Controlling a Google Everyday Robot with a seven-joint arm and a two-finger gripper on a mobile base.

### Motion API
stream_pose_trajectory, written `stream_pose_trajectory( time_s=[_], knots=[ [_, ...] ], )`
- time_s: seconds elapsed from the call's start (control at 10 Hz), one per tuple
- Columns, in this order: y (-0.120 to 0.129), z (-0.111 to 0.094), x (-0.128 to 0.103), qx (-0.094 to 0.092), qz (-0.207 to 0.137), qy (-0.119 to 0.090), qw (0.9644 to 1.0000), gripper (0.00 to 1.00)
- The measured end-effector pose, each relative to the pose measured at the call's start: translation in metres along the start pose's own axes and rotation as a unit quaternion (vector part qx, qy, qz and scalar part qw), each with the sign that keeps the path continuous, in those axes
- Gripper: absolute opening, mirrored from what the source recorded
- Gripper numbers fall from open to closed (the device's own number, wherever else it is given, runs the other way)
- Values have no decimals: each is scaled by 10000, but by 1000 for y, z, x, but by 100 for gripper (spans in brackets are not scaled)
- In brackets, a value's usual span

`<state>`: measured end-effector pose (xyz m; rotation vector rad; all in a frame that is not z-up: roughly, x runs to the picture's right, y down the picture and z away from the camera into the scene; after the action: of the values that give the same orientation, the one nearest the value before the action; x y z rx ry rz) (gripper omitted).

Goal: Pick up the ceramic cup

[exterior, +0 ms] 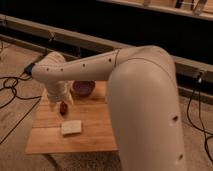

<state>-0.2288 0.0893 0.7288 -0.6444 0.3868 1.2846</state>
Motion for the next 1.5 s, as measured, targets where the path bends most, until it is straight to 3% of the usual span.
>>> stream_pose_trajectory(
  time_s=[0.3,0.8,1.1,1.5],
  knots=[
    [20,18,-47,-286,-283,-183,9990,65],
    [37,38,-105,-470,-821,-323,9950,65],
    [71,36,-124,-407,-1491,-433,9870,65],
    [86,25,-131,-411,-1895,-521,9796,65]
  ],
)
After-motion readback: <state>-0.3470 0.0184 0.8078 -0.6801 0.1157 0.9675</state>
